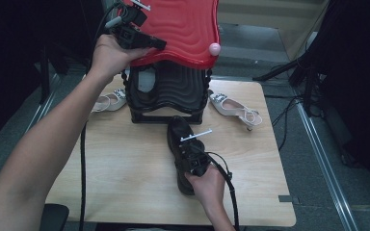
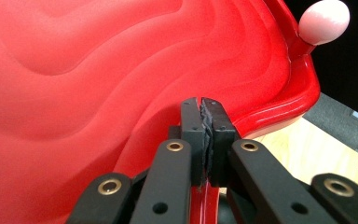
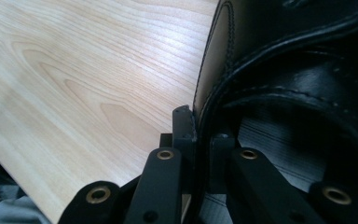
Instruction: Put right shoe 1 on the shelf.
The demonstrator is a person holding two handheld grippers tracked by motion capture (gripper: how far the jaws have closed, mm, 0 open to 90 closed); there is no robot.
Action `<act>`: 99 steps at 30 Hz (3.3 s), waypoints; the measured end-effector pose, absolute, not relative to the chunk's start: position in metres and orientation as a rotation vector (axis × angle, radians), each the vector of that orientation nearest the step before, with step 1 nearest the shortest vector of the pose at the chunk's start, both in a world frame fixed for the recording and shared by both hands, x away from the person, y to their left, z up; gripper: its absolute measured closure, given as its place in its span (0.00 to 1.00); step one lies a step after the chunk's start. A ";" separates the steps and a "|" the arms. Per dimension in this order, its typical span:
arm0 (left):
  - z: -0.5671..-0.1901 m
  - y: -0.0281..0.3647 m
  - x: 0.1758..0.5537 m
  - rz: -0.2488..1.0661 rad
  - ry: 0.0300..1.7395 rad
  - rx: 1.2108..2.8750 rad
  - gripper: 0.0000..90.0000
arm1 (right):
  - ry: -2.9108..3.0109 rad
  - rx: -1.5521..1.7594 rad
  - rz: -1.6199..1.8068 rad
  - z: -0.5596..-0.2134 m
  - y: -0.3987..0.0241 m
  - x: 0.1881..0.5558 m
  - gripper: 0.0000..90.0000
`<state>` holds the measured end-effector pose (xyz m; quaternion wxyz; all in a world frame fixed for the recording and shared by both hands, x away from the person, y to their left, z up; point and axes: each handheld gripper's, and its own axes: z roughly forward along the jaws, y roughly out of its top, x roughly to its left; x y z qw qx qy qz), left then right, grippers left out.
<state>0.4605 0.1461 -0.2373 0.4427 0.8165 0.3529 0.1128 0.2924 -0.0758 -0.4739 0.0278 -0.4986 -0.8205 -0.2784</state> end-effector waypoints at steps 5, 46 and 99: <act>-0.237 0.144 0.459 0.293 0.873 2.034 0.99 | -2.486 -1.500 -0.896 -0.467 -0.093 0.297 0.97; -0.237 0.147 0.461 0.264 0.881 2.032 1.00 | -2.457 -1.325 -1.219 -0.342 -0.133 0.308 0.97; -0.238 0.153 0.462 0.242 0.850 2.030 1.00 | -2.688 -1.647 -1.559 -0.385 -0.039 0.413 0.94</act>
